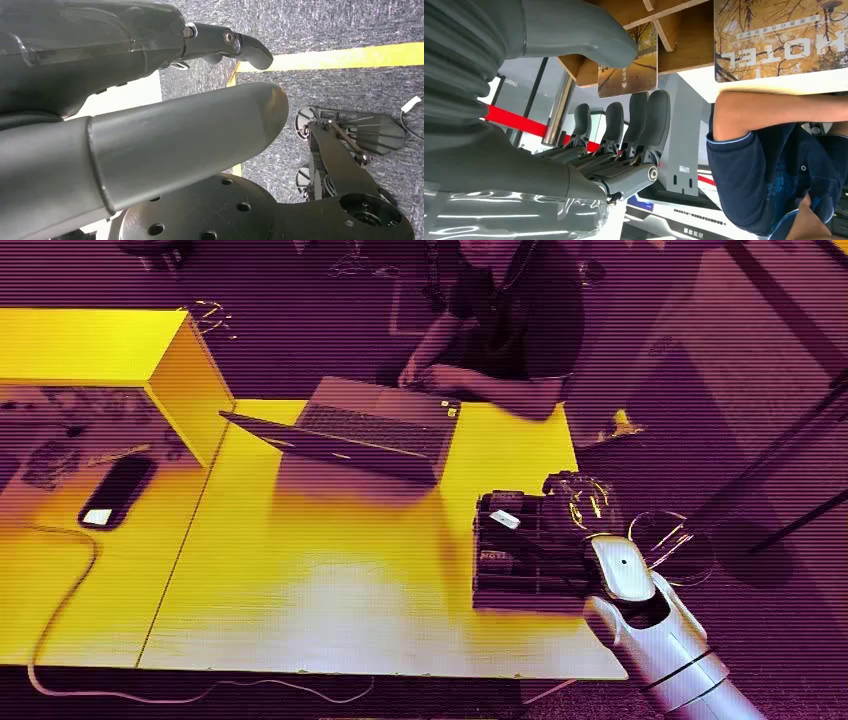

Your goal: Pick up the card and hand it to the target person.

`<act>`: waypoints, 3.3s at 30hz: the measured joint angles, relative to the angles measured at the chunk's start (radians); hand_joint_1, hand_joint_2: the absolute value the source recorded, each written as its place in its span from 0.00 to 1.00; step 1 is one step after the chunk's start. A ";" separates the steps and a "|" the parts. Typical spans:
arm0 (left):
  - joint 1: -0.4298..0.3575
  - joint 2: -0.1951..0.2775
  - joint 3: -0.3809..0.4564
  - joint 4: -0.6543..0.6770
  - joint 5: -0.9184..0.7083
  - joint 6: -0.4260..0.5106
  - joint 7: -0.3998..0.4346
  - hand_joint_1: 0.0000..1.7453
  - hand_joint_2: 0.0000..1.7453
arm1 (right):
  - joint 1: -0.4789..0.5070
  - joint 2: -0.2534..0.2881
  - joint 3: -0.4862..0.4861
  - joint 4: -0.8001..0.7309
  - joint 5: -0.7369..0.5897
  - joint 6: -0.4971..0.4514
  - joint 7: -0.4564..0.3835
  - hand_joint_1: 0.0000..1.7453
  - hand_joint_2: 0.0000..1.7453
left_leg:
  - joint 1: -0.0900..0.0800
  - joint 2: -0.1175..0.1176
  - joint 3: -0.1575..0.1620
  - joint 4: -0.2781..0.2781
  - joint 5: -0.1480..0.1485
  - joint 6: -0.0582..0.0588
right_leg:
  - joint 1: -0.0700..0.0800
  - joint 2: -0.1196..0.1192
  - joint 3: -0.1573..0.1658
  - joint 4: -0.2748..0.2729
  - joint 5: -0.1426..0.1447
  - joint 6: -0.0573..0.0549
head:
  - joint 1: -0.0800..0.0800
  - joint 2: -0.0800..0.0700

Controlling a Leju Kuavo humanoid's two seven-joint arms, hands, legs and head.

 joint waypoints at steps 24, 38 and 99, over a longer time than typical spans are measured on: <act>0.000 0.000 0.000 0.000 -0.001 0.001 -0.001 0.00 0.00 | 0.000 0.000 0.016 0.003 0.002 0.008 0.001 0.60 1.00 | 0.000 0.000 0.000 0.000 0.000 0.000 | 0.000 0.000 0.000 0.000 0.000 0.000 | 0.000 0.000; 0.000 0.000 0.000 0.000 -0.001 0.003 -0.001 0.00 0.00 | 0.000 -0.001 0.016 0.003 0.006 0.028 0.002 0.87 1.00 | 0.000 0.000 0.000 0.000 0.000 0.000 | 0.000 0.000 0.000 0.000 0.000 0.000 | 0.000 0.000; 0.000 0.036 -0.005 0.000 -0.046 -0.044 0.031 0.00 0.00 | -0.265 -0.184 0.119 -0.459 0.105 0.157 -0.107 1.00 1.00 | 0.000 0.000 -0.001 0.001 0.000 0.000 | 0.000 0.000 0.000 0.000 0.000 0.000 | 0.000 0.000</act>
